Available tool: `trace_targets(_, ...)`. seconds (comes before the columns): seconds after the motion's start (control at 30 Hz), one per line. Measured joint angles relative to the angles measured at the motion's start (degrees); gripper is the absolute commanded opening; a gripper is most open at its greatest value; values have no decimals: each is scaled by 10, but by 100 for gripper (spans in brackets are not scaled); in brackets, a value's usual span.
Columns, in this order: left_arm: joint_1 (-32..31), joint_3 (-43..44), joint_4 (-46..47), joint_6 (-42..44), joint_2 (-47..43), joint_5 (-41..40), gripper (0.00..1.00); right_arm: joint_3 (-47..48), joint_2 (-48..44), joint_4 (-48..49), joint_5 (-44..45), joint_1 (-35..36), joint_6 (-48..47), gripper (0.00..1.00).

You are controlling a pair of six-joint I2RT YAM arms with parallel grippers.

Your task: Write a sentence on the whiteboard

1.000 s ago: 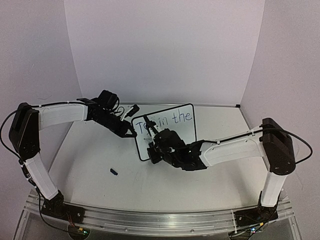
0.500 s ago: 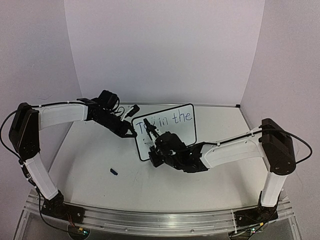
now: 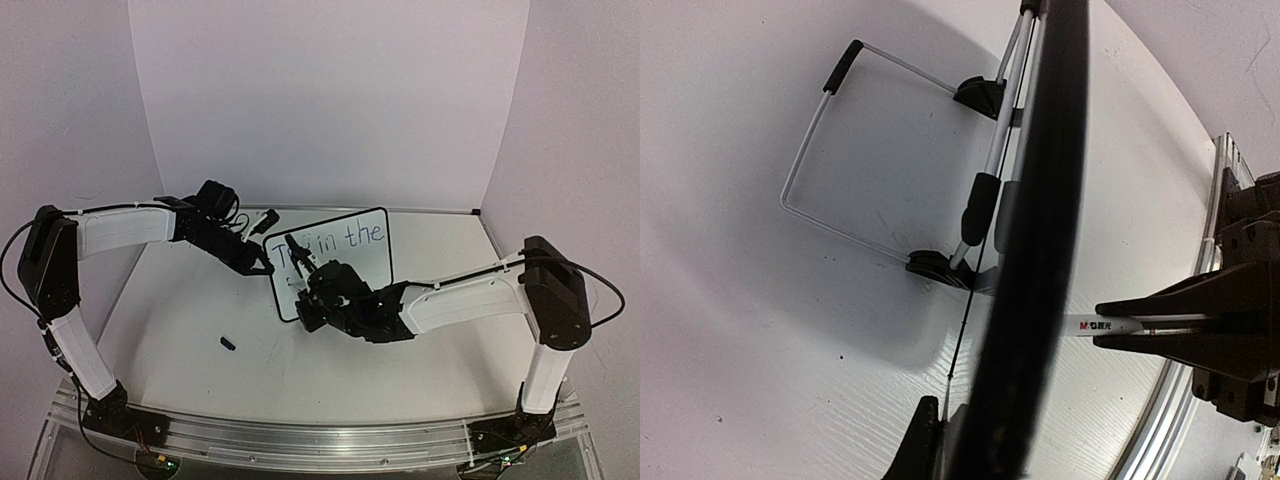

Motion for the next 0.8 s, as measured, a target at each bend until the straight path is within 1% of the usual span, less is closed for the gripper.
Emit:
trace_targets(0.33,0,0,0,0,0,0,0,4,0,-10,17,0,-5,0)
trace_targets(0.8,0,0,0,0,0,-1,0,4,4,-12,13,0,14,0)
